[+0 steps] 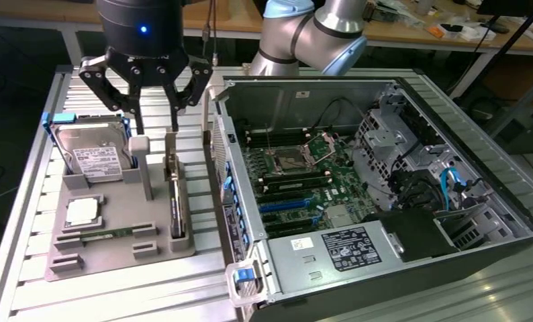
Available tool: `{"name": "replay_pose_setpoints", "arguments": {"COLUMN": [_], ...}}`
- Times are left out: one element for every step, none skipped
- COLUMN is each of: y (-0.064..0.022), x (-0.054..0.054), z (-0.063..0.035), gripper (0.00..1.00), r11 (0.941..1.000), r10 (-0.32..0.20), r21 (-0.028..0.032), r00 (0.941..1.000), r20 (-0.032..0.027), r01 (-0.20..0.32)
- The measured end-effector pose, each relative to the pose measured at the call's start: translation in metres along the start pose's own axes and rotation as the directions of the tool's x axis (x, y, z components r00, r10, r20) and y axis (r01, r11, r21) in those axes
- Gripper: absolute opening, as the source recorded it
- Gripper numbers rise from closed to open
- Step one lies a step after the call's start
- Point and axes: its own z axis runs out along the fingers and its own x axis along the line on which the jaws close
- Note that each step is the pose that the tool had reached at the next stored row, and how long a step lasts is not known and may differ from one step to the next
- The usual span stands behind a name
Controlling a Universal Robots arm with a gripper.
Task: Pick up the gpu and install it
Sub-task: 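Pick up the gpu and move the gpu toward the slot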
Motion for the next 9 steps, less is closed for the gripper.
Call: {"name": "replay_pose_setpoints", "arguments": {"y": [-0.0018, -0.0035, -0.0054, -0.0069, -0.0084, -0.0103, -0.0117, -0.0124, -0.0128], "x": [0.000, 0.000, 0.000, 0.000, 0.000, 0.001, 0.001, 0.001, 0.001], "z": [0.0018, 0.0035, 0.0054, 0.0070, 0.0086, 0.0110, 0.0130, 0.0148, 0.0166], "gripper": [0.48, 0.48, 0.48, 0.48, 0.48, 0.48, 0.48, 0.48, 0.48], "r11": [1.0000, 1.0000, 1.0000, 1.0000, 1.0000, 1.0000, 1.0000, 1.0000, 1.0000], "r10": [-0.001, -0.002, -0.002, -0.003, -0.004, -0.004, -0.005, -0.005, -0.005], "r21": [0.0001, 0.0000, 0.0000, 0.0001, 0.0003, 0.0005, 0.0009, 0.0010, 0.0010], "r00": [1.0000, 1.0000, 1.0000, 1.0000, 1.0000, 1.0000, 1.0000, 1.0000, 1.0000], "r20": [-0.0002, -0.0002, -0.0002, -0.0003, -0.0003, -0.0001, -0.0003, -0.0003, -0.0004], "r01": [0.001, 0.002, 0.002, 0.003, 0.004, 0.004, 0.005, 0.005, 0.005]}}
